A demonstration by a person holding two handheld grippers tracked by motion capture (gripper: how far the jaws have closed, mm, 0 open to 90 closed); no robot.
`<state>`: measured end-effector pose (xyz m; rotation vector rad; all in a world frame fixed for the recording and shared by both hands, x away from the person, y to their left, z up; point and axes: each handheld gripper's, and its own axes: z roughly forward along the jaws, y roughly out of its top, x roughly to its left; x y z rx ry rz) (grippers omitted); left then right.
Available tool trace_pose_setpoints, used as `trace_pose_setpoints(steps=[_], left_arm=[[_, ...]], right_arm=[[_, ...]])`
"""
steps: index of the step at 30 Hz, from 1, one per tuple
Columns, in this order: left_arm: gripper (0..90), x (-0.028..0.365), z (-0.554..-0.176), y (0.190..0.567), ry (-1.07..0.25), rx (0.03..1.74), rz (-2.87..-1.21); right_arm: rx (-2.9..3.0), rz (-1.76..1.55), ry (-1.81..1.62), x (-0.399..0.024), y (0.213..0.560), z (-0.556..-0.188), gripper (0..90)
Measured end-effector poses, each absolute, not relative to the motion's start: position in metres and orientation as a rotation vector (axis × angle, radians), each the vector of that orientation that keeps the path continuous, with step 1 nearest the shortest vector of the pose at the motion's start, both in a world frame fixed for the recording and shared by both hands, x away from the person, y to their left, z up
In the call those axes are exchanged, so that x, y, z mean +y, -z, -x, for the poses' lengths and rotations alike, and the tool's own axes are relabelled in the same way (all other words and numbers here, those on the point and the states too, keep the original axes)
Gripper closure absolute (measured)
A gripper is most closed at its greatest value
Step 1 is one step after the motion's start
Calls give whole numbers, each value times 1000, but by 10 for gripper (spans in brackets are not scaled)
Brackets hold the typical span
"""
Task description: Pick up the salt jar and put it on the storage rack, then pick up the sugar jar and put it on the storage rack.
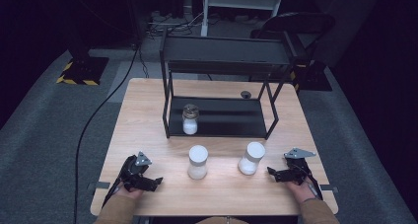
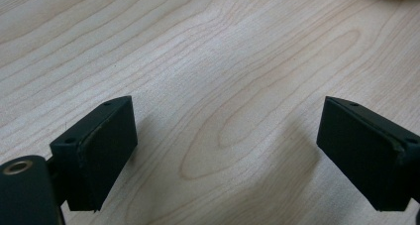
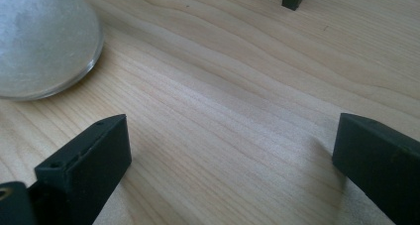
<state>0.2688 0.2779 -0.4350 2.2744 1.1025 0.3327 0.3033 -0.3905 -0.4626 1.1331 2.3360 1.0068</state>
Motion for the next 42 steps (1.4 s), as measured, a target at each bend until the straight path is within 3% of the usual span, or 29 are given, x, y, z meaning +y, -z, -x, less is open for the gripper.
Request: trace_pose_setpoints(steps=[4,33,42], left_arm=[[0,280,-265,446,-374,1038,-2262],[1,290,-263,458,-384,969,-2212],[1,290,-264,457,-386,966,-2217]], right_arm=[[2336,-1133,-1007,-391,463,-303,13],[2339,-1130,-1005,-391,462,-304,12],[2361,-1095,-1026,-393,444,-300,28]])
